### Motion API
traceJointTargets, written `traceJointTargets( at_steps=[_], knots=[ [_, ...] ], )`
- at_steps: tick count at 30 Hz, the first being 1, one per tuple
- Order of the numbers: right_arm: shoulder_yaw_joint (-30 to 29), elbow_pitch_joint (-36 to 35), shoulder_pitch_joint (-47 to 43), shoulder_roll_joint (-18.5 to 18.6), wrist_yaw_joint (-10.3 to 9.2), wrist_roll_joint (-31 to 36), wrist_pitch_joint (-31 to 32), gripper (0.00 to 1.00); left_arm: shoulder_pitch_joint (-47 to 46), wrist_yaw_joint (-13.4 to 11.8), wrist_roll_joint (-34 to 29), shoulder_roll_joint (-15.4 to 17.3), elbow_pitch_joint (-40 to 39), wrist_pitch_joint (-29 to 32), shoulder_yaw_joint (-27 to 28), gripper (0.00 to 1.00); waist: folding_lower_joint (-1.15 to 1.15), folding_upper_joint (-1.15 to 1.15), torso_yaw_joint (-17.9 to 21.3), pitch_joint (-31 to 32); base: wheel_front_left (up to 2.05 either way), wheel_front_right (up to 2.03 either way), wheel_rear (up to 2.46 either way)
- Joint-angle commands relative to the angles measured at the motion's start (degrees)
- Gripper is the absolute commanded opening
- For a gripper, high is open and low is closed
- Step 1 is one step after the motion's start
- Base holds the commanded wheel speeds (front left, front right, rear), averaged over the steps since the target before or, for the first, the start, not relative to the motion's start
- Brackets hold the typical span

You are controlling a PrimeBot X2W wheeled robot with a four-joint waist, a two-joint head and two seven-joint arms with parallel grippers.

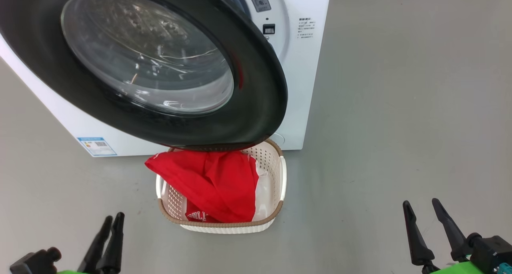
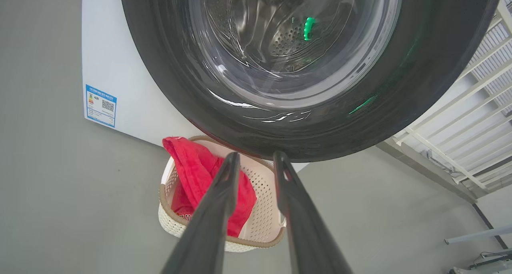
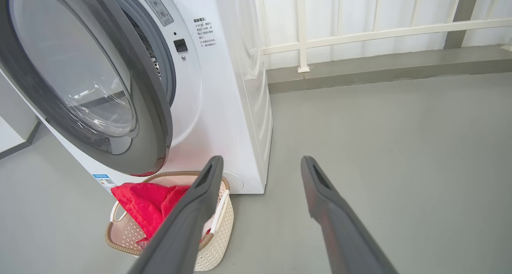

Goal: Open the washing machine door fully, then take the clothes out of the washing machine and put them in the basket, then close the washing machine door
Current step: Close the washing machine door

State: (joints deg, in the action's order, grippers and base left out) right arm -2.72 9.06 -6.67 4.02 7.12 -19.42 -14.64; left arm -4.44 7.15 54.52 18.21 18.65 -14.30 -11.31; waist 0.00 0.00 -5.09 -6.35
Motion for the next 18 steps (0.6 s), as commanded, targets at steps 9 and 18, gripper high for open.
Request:
traceJointTargets(
  at_steps=[9, 18],
  knots=[
    [-0.04, -2.37, 0.27, 0.87, 0.36, -0.17, -0.36, 1.0, 1.36, 0.34, -18.92, -3.19, -6.56, -0.69, 10.88, 1.0, 0.0, 0.0, -0.63, -0.23, 0.0, 0.0, 0.0],
    [-0.31, -3.06, 0.54, 0.89, 0.36, -0.14, -0.36, 1.0, 4.09, 0.34, -35.15, -9.27, -10.62, -0.7, 18.62, 1.0, 0.0, 0.0, -0.82, 0.15, 0.0, 0.0, 0.0]
  ],
)
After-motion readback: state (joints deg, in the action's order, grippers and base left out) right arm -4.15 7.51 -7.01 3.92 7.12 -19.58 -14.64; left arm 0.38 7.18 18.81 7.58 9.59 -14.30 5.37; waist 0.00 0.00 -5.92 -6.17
